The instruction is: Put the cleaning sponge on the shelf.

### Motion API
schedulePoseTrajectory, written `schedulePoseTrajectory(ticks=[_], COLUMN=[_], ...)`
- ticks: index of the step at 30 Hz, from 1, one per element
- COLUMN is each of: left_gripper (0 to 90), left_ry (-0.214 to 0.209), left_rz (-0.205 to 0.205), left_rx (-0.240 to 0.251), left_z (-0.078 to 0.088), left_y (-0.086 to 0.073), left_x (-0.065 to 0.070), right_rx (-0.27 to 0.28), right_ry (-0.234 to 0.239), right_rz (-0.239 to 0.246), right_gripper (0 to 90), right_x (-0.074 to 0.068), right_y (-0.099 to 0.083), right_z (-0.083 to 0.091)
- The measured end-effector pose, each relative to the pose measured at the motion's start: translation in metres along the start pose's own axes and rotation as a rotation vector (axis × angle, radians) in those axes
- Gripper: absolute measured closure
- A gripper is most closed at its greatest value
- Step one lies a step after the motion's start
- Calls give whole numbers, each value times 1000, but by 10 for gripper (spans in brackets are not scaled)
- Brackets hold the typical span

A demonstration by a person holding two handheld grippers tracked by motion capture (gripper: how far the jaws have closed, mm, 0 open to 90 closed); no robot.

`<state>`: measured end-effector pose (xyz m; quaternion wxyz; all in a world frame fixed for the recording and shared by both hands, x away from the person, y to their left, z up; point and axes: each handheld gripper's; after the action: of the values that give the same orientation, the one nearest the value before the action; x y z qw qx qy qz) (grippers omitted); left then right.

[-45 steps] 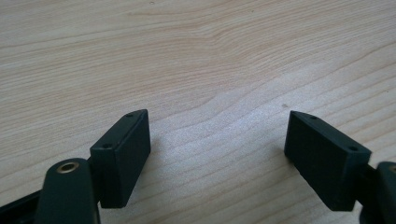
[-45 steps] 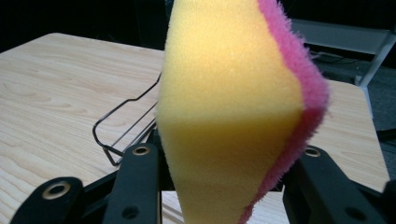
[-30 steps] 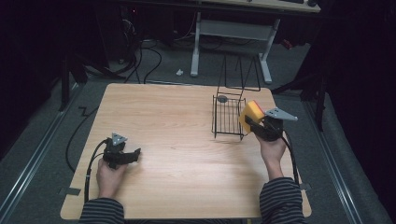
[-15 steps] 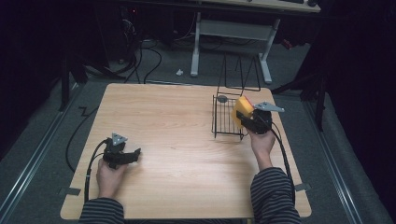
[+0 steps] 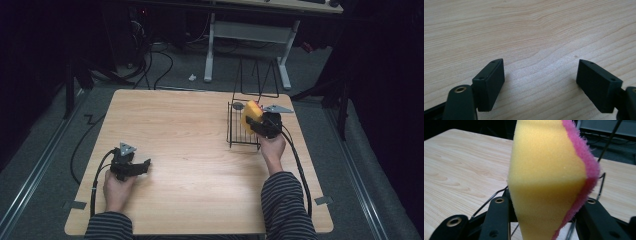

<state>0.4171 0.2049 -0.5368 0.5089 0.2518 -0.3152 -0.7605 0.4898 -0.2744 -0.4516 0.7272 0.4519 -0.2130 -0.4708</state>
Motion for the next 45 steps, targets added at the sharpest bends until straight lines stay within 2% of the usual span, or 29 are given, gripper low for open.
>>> schedulePoseTrajectory(ticks=[9, 13, 15, 21, 24, 27, 36, 41, 45], left_gripper=[232, 232, 231, 231, 232, 232, 232, 232, 232], left_ry=[0, 0, 0, -1, -1, -1, -1, -1, -1], left_rz=[0, 0, -1, -1, -1, -1, -1, -1, -1], left_rx=[0, 0, 0, 0, 0, 0, 0, 0, 0], left_z=[0, 0, 0, 0, 0, 0, 0, 0, 0], left_y=[0, 0, 0, 0, 0, 0, 0, 0, 0], left_x=[0, 0, 0, 0, 0, 0, 0, 0, 0], right_rx=[-34, -59, -64, -52, -71, -72, -104, -113, -111], right_ry=[-6, -16, -21, -14, -19, -18, -24, -18, -13], right_rz=[6, 49, 55, 40, 53, 42, 49, 39, 18], right_gripper=[607, 607, 607, 607, 606, 606, 592, 561, 424], right_x=[-3, -8, -7, -6, -6, -4, -3, -2, -1], right_y=[0, -1, -1, 2, 2, 2, -1, -2, -1], right_z=[-18, -26, -28, -31, -34, -36, -40, -40, -40])
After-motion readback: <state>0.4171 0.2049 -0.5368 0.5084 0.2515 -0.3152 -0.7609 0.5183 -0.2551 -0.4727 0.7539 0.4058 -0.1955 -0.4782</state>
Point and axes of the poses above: each handheld gripper's, and its own axes: z roughly backward along the jaws, y roughly out of its top, x roughly to its right, and after that the axes turned 6 degrees about y, right-handed
